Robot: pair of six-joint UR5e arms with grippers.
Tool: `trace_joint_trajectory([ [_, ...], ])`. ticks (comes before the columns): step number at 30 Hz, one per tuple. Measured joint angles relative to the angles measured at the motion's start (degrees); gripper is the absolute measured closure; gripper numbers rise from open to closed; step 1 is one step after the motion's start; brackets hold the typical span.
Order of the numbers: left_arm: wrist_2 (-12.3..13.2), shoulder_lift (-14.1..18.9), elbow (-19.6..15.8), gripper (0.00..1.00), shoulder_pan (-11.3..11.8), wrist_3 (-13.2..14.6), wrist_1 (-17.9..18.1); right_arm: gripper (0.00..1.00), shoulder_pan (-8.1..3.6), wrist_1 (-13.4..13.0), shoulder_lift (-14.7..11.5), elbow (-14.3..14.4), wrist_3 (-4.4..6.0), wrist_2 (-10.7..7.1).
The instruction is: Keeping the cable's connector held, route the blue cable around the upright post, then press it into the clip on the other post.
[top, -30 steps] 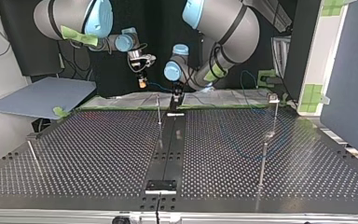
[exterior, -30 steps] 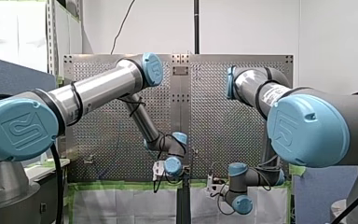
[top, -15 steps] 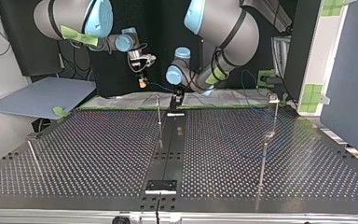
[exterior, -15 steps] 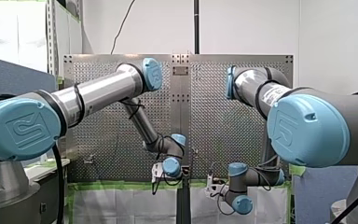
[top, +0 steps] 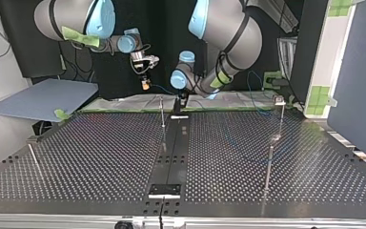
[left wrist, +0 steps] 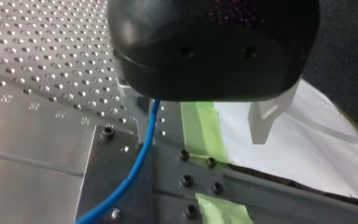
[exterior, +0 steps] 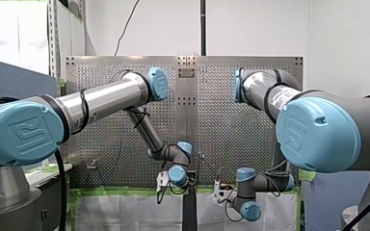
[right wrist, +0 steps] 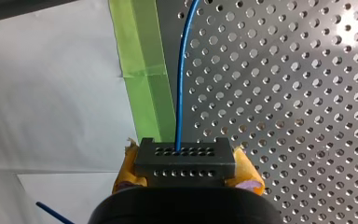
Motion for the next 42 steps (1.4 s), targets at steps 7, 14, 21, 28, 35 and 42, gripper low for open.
trace_joint_trajectory([
  [7, -1.5, 0.0, 0.0, 0.09, 0.1, 0.2, -0.2, 1.00, -0.07, 0.0, 0.0, 0.0, -0.05, 0.00],
  [14, -2.0, 0.0, 0.0, 0.91, 0.1, 0.5, -0.1, 1.00, -0.09, 0.1, 0.0, 0.0, -0.07, 0.00],
  [21, -1.8, 0.0, 0.0, 1.00, 0.1, 0.4, 0.2, 1.00, -0.07, 0.1, 0.0, 0.0, -0.07, 0.00],
  [28, -1.9, 0.1, 0.0, 1.00, 0.0, 0.4, 0.3, 1.00, -0.04, 0.2, 0.0, 0.0, -0.07, 0.00],
  [35, -2.1, 0.4, 0.0, 1.00, -0.1, 0.1, 0.3, 1.00, -0.09, 0.2, 0.0, 0.0, -0.07, 0.13],
  [42, -4.5, 1.9, -0.1, 1.00, -0.8, -1.6, 0.4, 1.00, -0.33, 0.2, 0.0, 0.0, -0.04, 0.48],
])
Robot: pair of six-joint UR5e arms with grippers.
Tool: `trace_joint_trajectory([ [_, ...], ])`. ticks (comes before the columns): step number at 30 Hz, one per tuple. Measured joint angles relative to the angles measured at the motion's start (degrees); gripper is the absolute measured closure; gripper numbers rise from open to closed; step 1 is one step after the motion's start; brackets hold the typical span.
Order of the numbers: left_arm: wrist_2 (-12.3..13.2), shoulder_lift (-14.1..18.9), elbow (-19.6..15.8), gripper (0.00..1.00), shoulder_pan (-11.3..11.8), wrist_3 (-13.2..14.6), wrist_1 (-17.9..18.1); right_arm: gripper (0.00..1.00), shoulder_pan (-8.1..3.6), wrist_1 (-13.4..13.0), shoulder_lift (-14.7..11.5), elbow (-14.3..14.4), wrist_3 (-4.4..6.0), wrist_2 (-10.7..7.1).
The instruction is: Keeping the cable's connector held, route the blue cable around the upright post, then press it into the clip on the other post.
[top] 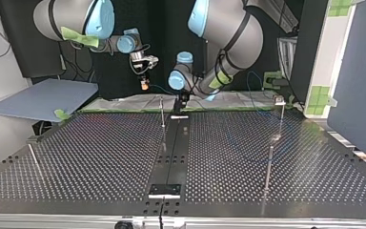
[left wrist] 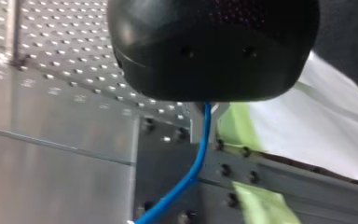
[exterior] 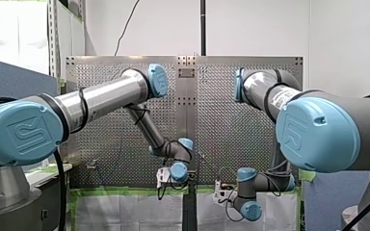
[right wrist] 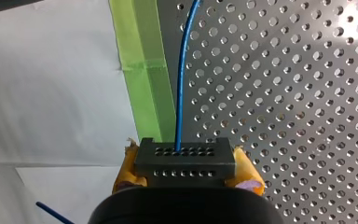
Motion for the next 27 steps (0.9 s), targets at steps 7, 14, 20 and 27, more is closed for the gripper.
trace_joint_trajectory([
  [7, -1.8, 2.9, -2.4, 1.00, -0.9, -0.4, 1.6, 1.00, -0.57, 0.0, 0.0, 0.0, 0.08, 0.09],
  [14, -2.2, 5.8, -6.0, 1.00, -1.4, -0.4, 5.2, 1.00, -1.30, -0.2, 0.0, 0.0, 0.43, 0.04],
  [20, -3.6, 6.9, -9.1, 1.00, -1.8, -0.4, 8.2, 1.00, -1.95, 0.0, 0.0, 0.1, 0.98, 0.12],
  [27, -4.9, 8.0, -12.3, 1.00, -3.3, -0.4, 11.4, 1.00, -2.56, -1.2, -0.1, 1.5, 0.77, 0.21],
])
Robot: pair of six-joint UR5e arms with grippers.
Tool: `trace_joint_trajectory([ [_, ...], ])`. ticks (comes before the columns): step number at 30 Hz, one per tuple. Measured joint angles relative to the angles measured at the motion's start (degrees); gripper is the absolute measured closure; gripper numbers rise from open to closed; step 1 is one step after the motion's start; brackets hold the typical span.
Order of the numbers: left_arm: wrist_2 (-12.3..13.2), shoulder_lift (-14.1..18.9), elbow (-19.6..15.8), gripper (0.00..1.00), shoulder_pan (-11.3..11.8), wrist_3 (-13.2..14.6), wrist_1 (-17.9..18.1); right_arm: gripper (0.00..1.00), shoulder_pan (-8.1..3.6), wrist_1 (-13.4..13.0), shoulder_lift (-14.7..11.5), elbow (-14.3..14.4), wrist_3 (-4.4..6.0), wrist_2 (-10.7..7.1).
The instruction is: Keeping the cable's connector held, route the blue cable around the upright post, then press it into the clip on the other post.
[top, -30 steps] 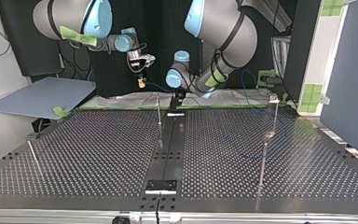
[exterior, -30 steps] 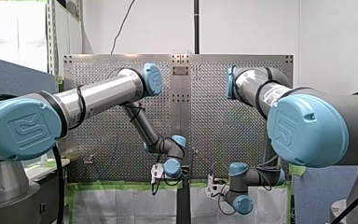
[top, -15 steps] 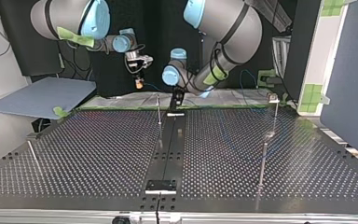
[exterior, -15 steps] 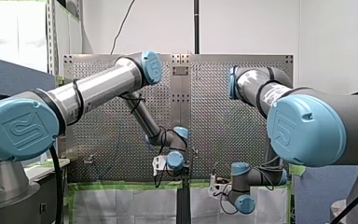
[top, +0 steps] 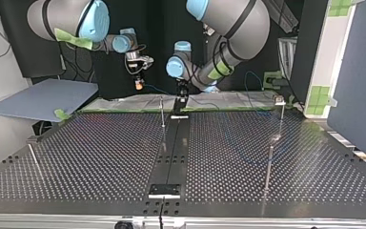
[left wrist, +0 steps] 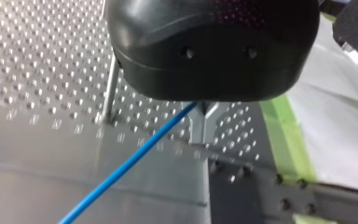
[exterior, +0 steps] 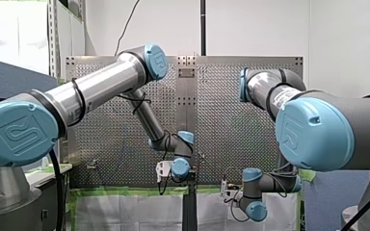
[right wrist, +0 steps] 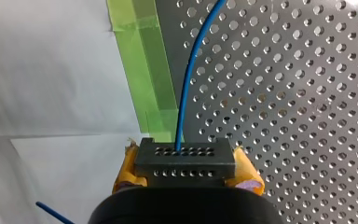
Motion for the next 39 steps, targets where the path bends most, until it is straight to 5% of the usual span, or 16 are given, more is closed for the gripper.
trace_joint_trajectory([
  [9, -2.0, 0.3, -4.5, 1.00, -3.6, -0.4, 4.5, 1.00, -0.89, -4.0, -0.1, 3.3, 0.23, 1.12],
  [16, -5.2, 0.5, -7.9, 1.00, -6.9, -3.2, 5.3, 1.00, -1.30, -6.4, -1.8, 4.9, 0.31, 0.99],
  [22, -7.6, 1.2, -9.6, 1.00, -10.0, -4.3, 5.4, 1.00, -1.02, -4.1, -4.9, 5.0, -0.11, 0.33],
  [27, -6.9, 2.6, -9.7, 1.00, -11.9, -4.5, 5.4, 1.00, -1.07, -1.6, -7.4, 5.0, -0.11, -0.03],
  [39, -2.7, 5.7, -9.8, 1.00, -10.0, -4.8, 5.3, 1.00, -1.22, 4.0, -10.0, 3.6, 0.66, 0.14],
])
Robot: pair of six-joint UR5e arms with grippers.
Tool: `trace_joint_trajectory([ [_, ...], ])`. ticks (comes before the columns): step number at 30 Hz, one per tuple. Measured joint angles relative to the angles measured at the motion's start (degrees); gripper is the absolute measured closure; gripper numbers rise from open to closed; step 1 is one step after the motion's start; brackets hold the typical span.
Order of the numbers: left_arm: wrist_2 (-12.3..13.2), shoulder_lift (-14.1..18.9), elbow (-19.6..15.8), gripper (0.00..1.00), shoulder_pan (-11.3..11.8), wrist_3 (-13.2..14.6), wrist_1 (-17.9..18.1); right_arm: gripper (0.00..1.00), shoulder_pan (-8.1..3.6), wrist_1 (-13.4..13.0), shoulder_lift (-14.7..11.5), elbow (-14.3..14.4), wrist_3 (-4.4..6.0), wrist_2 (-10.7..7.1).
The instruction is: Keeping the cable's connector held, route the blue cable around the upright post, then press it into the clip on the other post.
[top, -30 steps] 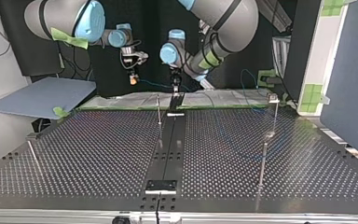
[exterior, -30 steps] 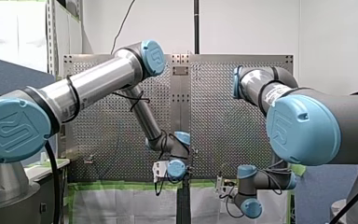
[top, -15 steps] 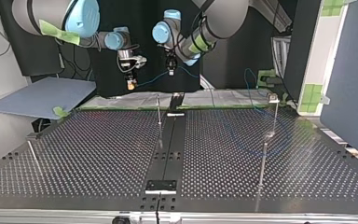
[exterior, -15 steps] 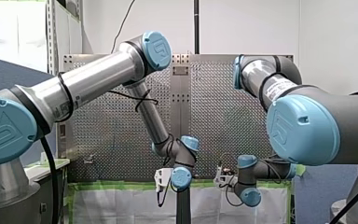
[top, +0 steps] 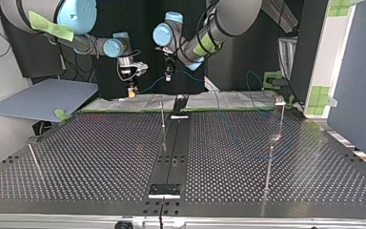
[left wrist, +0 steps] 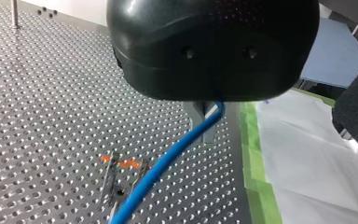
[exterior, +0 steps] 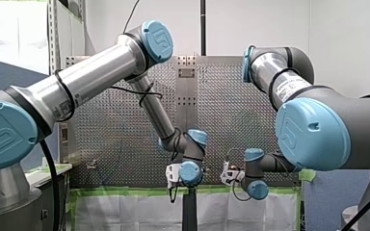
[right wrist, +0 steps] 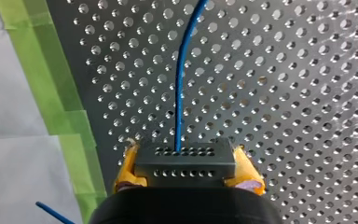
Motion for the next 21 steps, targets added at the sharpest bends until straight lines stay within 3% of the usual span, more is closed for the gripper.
trace_joint_trajectory([
  [14, 4.9, 0.0, 0.0, 1.00, 6.8, 4.1, -0.1, 1.00, -0.24, 2.4, 0.0, -1.4, 0.42, 0.24],
  [21, 5.7, 0.0, 0.0, 1.00, 7.8, 5.5, -1.2, 1.00, -0.24, 3.3, 0.0, -2.4, 0.47, -0.28],
])
